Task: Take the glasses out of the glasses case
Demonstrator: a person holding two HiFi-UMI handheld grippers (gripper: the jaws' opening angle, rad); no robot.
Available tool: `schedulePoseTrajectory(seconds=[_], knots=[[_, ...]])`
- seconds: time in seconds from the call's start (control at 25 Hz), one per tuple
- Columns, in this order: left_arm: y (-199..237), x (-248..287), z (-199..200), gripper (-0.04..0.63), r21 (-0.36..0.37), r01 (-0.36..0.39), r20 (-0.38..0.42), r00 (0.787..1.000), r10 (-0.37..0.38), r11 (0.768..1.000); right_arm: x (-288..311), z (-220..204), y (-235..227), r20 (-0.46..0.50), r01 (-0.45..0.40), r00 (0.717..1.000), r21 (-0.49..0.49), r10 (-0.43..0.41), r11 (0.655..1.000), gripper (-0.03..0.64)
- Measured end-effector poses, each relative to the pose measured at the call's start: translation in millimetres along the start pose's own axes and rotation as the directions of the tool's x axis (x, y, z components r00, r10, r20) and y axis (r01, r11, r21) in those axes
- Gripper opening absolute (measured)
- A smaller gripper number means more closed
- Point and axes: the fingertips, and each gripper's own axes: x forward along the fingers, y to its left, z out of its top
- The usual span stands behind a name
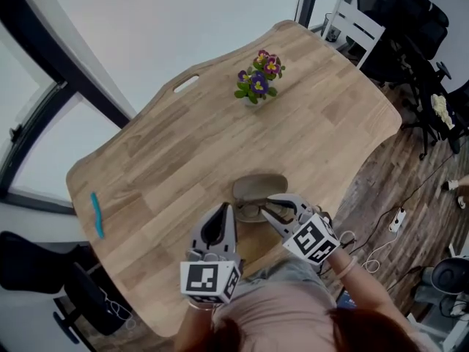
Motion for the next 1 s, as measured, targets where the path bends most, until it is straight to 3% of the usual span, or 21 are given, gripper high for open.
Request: schedulePoseTrajectory(seconds=[0.44, 1.0], knots=[[11.0, 16.5, -12.0, 0.002, -0.041, -0.048, -0.027, 0.999, 0.047, 0.998, 28.4, -32.2, -3.1, -0.116, -0.094, 0.990, -0.066, 0.086, 0.993, 0.052], [14.3, 34.0, -33.4, 0.002, -0.071, -0.032, -0.096, 0.995, 0.025, 0.997, 50.0, -62.5, -6.1, -0.230, -0.142, 0.967, -0.119, 0.112, 0.983, 0.060]])
